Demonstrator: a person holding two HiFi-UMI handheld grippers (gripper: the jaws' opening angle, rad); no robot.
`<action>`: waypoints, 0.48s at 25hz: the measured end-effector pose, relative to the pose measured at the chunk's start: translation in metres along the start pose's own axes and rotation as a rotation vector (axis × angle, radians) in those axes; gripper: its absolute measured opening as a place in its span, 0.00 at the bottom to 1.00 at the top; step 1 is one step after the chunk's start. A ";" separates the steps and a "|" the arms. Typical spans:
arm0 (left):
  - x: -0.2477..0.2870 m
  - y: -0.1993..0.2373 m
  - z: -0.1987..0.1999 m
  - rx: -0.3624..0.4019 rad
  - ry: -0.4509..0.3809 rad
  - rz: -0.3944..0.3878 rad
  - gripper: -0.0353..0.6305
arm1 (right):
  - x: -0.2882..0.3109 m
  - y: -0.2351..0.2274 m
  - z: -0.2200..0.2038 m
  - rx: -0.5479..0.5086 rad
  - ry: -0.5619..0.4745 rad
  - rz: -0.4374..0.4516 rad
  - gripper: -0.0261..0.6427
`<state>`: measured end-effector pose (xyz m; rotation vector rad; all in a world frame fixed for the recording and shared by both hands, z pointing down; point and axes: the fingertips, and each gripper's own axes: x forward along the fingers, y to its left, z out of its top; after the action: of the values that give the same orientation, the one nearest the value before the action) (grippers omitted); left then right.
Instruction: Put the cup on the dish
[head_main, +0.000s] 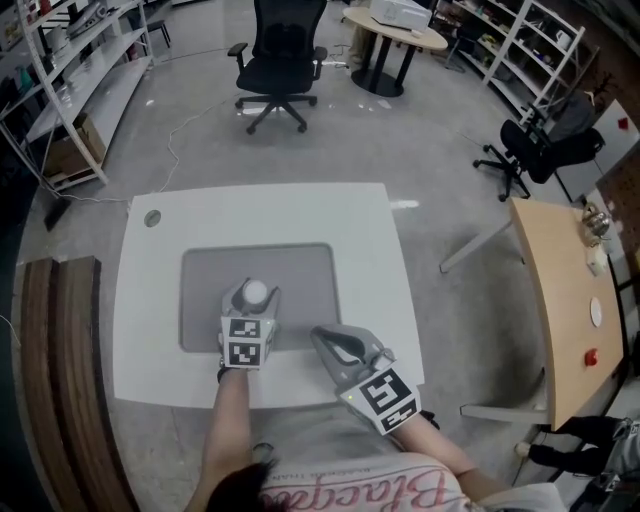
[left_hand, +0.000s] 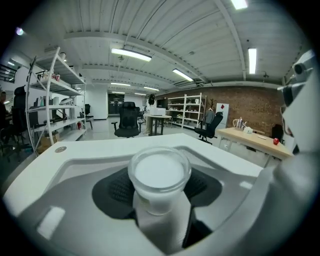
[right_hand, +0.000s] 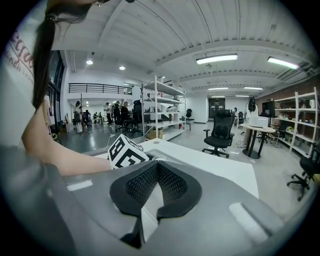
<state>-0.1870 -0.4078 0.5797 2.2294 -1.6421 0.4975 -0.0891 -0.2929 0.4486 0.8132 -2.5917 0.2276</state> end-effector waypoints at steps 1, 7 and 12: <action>0.002 0.001 -0.002 -0.005 0.005 0.001 0.44 | 0.000 0.000 0.000 0.001 0.002 -0.002 0.04; 0.007 0.003 -0.004 -0.006 0.022 0.009 0.44 | -0.001 -0.003 -0.002 0.005 0.005 -0.015 0.04; 0.009 0.001 -0.010 -0.004 0.077 0.016 0.50 | -0.001 -0.002 -0.001 0.009 0.002 -0.020 0.04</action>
<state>-0.1868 -0.4108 0.5932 2.1685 -1.6218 0.5762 -0.0869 -0.2934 0.4494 0.8419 -2.5815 0.2339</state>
